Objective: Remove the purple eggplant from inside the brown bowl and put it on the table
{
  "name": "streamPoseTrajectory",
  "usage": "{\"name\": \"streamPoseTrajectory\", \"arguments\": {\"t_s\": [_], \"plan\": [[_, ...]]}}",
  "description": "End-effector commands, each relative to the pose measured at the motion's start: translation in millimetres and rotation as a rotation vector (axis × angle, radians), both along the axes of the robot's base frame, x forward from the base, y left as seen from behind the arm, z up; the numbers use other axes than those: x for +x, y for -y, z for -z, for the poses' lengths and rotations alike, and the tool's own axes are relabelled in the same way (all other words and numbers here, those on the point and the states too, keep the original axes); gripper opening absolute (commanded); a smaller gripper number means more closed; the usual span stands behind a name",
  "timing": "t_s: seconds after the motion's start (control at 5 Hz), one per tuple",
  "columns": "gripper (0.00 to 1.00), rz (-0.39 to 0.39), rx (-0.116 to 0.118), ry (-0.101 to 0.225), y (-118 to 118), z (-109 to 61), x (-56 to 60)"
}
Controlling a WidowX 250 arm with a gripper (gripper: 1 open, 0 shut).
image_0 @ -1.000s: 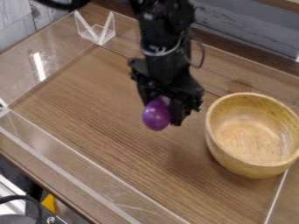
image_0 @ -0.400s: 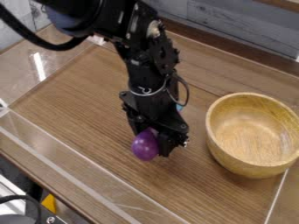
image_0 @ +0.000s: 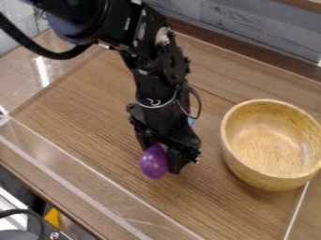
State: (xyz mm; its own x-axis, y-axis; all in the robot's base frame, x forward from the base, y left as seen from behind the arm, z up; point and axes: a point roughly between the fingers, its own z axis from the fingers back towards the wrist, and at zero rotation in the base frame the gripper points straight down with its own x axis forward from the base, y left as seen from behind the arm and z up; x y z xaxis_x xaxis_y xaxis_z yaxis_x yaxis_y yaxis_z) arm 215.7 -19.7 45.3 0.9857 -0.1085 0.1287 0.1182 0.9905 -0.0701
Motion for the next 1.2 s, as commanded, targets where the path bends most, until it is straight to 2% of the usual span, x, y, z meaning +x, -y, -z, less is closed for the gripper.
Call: {"name": "streamPoseTrajectory", "arguments": {"t_s": [0.0, 0.2, 0.6, 1.0], "plan": [[0.00, 0.026, -0.007, 0.058, 5.8, -17.2, 10.9], [0.00, 0.034, -0.010, 0.058, -4.4, -27.6, 12.5], [0.00, 0.090, -0.008, 0.042, -10.3, -23.9, -1.3], [0.00, 0.008, -0.008, 0.030, 4.3, -4.5, 8.5]]}}
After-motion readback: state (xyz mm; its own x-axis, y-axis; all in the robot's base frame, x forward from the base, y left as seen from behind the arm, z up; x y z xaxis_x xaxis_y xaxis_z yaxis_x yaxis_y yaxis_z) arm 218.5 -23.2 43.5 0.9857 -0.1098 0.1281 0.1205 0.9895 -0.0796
